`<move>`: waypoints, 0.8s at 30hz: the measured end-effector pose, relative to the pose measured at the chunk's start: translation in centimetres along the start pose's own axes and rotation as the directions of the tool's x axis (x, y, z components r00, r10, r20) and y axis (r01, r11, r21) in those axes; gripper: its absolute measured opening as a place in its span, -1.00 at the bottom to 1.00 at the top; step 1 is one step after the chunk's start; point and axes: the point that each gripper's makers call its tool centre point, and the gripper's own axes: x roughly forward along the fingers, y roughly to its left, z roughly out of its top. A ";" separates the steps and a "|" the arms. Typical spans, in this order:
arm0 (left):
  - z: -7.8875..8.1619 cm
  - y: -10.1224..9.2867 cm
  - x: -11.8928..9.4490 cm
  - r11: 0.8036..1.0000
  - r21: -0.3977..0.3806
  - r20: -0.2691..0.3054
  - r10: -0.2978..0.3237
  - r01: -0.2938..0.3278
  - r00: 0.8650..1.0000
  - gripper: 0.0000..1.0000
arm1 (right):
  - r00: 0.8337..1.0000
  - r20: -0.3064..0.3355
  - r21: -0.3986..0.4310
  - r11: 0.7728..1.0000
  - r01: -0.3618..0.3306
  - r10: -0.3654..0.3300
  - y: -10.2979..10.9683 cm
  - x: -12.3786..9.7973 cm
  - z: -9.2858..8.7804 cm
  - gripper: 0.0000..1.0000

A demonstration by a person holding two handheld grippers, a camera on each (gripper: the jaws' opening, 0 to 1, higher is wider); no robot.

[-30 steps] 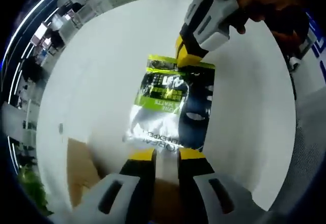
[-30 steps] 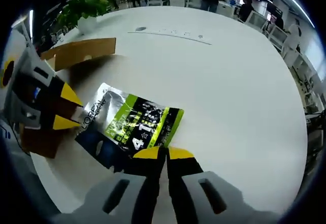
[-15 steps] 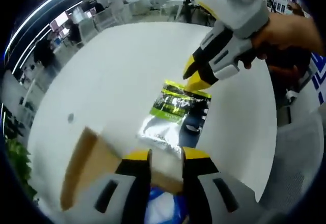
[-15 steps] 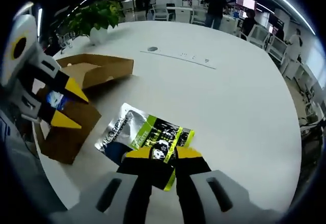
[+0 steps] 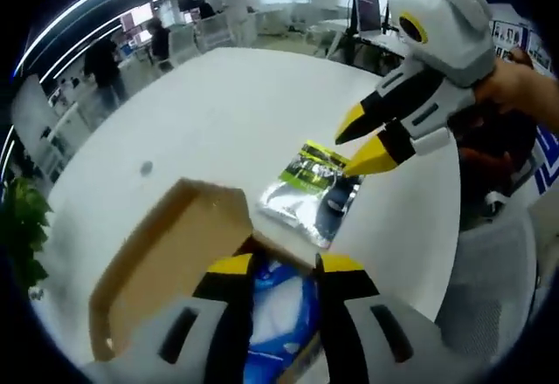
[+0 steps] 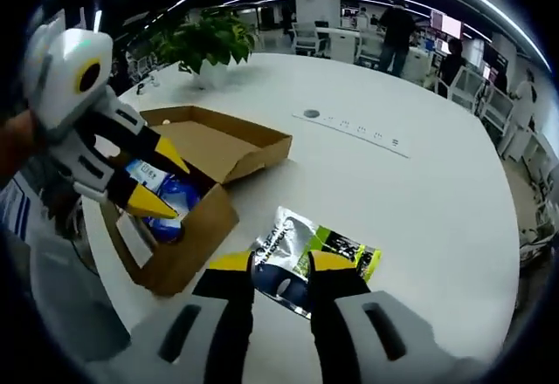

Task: Operate the shoe box by opening the lid, removing the specified soft item, and placing it in the target area until the item is outside and the box remains undamaged.

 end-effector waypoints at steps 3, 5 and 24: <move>-0.9 0.3 -0.7 1.000 -0.027 0.005 0.006 -0.006 1.000 -0.47 | 1.000 0.003 -0.015 1.000 -0.022 0.022 1.4 0.1 0.5 -0.51; -1.7 0.7 -1.3 0.999 -0.043 0.006 0.016 -0.015 1.000 -0.45 | 0.999 0.006 -0.025 0.999 -0.038 0.038 2.4 0.3 0.9 -0.50; -9.1 5.2 -6.7 0.964 -0.237 0.003 0.124 -0.120 0.992 -0.41 | 0.977 0.012 -0.097 0.973 -0.211 0.213 11.5 4.1 3.7 -0.49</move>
